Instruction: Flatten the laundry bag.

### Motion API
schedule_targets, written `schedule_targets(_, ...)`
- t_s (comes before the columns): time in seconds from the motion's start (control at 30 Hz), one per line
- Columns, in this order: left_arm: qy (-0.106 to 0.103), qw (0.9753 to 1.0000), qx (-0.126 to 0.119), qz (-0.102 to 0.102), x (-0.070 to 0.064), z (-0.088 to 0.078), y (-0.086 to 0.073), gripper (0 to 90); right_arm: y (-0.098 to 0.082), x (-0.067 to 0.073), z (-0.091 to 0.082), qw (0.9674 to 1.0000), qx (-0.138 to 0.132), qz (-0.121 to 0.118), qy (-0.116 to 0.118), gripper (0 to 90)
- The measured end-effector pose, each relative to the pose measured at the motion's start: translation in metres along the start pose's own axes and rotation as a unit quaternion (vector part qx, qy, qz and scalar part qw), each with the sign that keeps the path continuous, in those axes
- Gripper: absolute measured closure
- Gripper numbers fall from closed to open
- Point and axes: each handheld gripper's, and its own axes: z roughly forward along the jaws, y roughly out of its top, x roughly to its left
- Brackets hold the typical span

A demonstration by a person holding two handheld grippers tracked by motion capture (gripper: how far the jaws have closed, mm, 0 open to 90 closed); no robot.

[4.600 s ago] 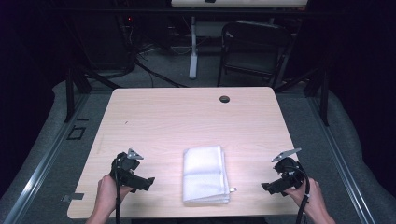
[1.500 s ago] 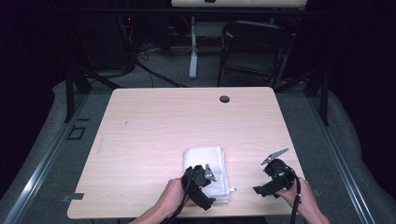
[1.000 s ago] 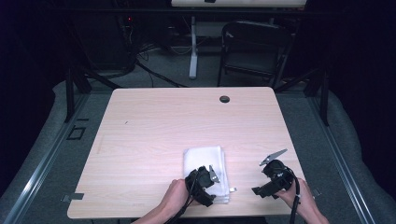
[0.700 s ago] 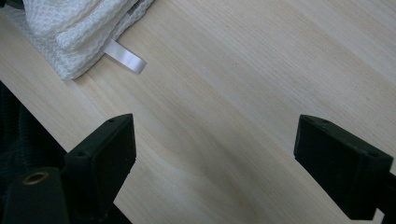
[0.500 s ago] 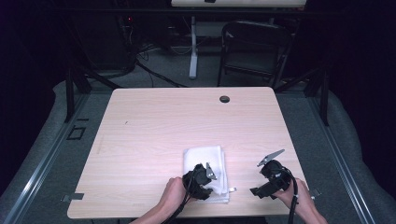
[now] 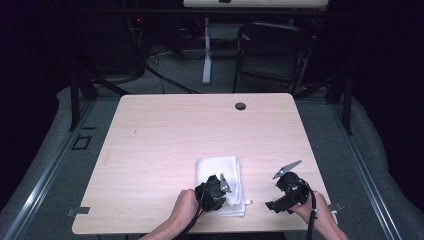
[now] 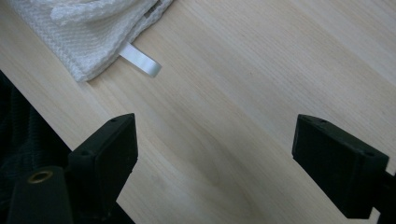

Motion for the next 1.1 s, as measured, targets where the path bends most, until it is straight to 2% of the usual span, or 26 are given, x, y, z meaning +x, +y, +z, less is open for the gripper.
schedule_targets(0.07,0.001,1.0,-0.005,0.001,0.0,-0.002,0.0,79.0,0.002,0.002,0.001,1.0,0.006,-0.003,-0.007,15.2)
schedule_targets(0.1,0.001,1.0,-0.005,0.001,0.0,-0.002,0.0,79.9,0.002,0.003,0.002,1.0,0.001,-0.002,0.002,15.3)
schedule_targets(0.17,0.002,0.9999,-0.014,0.0,0.001,-0.004,-0.001,81.1,0.003,0.004,0.002,1.0,0.004,-0.004,-0.004,15.8)
schedule_targets(0.2,0.002,0.9997,-0.023,-0.003,0.002,-0.005,-0.002,81.4,0.004,0.007,0.002,1.0,0.0,-0.005,0.005,17.3)
schedule_targets(0.23,0.004,0.9997,-0.025,-0.004,0.002,-0.006,-0.002,81.7,0.005,0.007,0.002,0.9999,0.003,-0.012,-0.005,18.5)
schedule_targets(0.27,0.002,0.9996,-0.027,-0.002,0.003,-0.007,-0.002,81.9,0.006,0.009,0.003,0.9999,0.002,-0.011,0.002,19.5)
schedule_targets(0.3,0.002,0.9995,-0.03,-0.004,0.003,-0.008,-0.002,82.1,0.006,0.01,0.004,0.9999,-0.003,-0.011,0.007,21.7)
schedule_targets(0.37,0.002,0.9994,-0.036,-0.004,0.003,-0.009,-0.002,82.2,0.009,0.012,0.004,0.9998,0.004,-0.019,-0.003,24.6)
schedule_targets(0.47,0.007,0.9988,-0.049,-0.003,0.004,-0.013,-0.003,82.5,0.011,0.014,0.005,0.9996,0.001,-0.028,-0.001,29.3)
schedule_targets(0.53,0.0,0.9987,-0.051,-0.006,0.006,-0.015,-0.003,82.7,0.011,0.014,0.005,0.9997,-0.006,-0.022,0.002,33.5)
schedule_targets(0.77,0.001,0.9981,-0.062,-0.004,0.008,-0.022,-0.004,82.7,0.013,0.016,0.003,0.9995,-0.011,-0.03,-0.006,45.9)
schedule_targets(0.8,-0.001,0.9979,-0.064,-0.006,0.009,-0.023,-0.004,82.7,0.016,0.019,0.003,0.9992,-0.009,-0.038,-0.008,53.0)
schedule_targets(0.9,-0.003,0.998,-0.063,-0.006,0.01,-0.023,-0.004,82.7,0.019,0.023,0.004,0.9988,-0.014,-0.047,-0.005,60.8)
schedule_targets(0.93,-0.001,0.9979,-0.064,-0.007,0.009,-0.022,-0.004,82.7,0.023,0.029,0.006,0.9983,-0.017,-0.055,-0.004,68.2)
schedule_targets(0.97,0.0,0.9979,-0.064,-0.006,0.009,-0.022,-0.004,82.7,0.023,0.029,0.006,0.9983,-0.017,-0.055,-0.004,68.2)
schedule_targets(1.0,-0.004,0.9979,-0.065,-0.007,0.01,-0.023,-0.004,82.9,0.027,0.034,0.009,0.9976,-0.012,-0.068,-0.004,73.9)
schedule_targets(1.07,-0.003,0.9978,-0.066,-0.008,0.01,-0.023,-0.004,82.9,0.029,0.036,0.011,0.9974,-0.015,-0.07,-0.003,76.5)
schedule_targets(1.1,-0.004,0.9977,-0.067,-0.009,0.01,-0.023,-0.005,83.0,0.032,0.039,0.013,0.9965,-0.013,-0.082,0.0,80.5)
